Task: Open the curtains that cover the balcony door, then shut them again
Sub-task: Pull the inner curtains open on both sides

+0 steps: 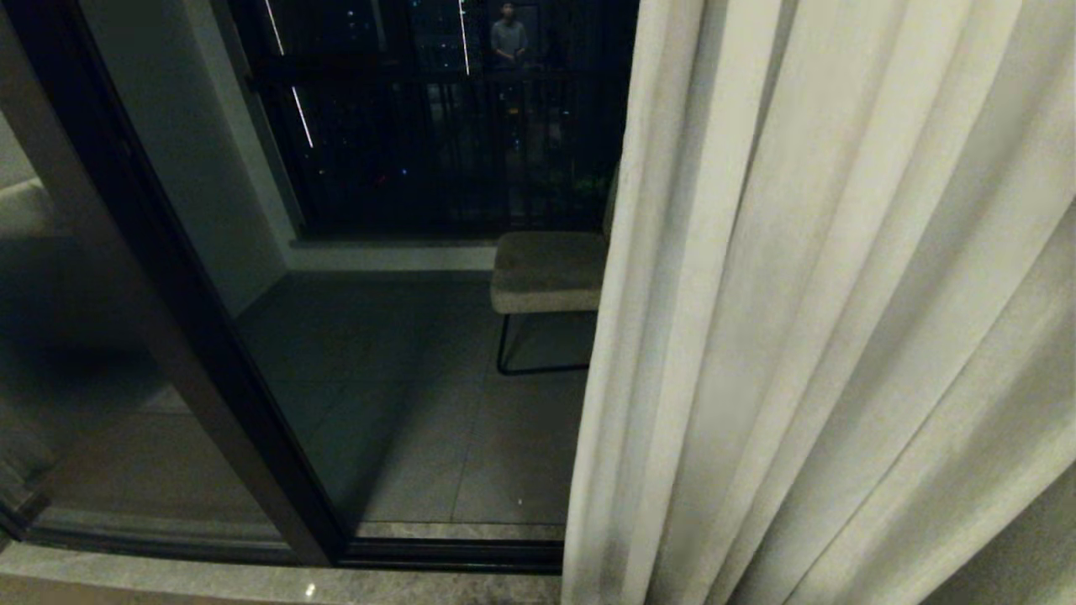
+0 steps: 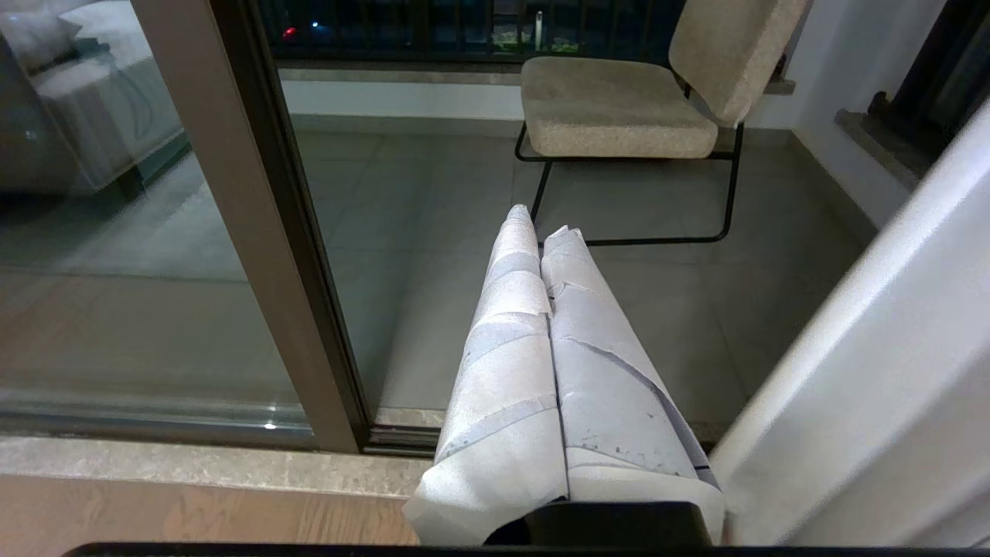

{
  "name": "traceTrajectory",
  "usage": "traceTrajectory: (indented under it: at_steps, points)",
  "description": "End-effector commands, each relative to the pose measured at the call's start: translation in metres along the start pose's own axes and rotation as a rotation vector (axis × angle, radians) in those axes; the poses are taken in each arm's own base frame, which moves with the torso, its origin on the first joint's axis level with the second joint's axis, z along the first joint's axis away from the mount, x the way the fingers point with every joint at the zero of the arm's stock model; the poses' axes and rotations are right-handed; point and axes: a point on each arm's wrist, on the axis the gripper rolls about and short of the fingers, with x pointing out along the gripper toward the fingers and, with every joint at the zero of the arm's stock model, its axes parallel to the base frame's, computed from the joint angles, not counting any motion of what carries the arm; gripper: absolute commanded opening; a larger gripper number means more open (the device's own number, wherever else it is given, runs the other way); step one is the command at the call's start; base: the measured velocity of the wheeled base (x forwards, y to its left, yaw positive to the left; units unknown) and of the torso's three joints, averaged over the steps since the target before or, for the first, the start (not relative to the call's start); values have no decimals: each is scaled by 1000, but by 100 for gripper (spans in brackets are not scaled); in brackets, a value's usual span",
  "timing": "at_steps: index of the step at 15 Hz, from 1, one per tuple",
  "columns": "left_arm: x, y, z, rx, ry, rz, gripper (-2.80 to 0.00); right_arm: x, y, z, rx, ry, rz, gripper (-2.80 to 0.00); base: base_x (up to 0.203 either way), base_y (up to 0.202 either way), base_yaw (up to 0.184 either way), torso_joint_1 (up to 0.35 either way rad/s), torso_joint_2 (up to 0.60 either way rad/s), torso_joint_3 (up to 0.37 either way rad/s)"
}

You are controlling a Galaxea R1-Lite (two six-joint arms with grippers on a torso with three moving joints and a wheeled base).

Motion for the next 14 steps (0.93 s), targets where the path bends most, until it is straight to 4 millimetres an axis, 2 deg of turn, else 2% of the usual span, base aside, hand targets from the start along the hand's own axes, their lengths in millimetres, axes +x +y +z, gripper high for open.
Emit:
traceTrajectory:
  at_steps: [1,4,9,14]
  points:
    - [0,0,0,0,-1,1,-280,14,2,3,37,-5,55,-280,0,0,0,0,0,0]
    - [0,0,0,0,-1,1,-280,17,2,4,51,-6,65,-280,0,0,0,0,0,0]
    - [0,0,0,0,-1,1,-280,34,7,22,134,-51,142,-280,0,0,0,0,0,0]
    - [0,0,0,0,-1,1,-280,39,10,20,141,-44,167,-280,0,0,0,0,0,0]
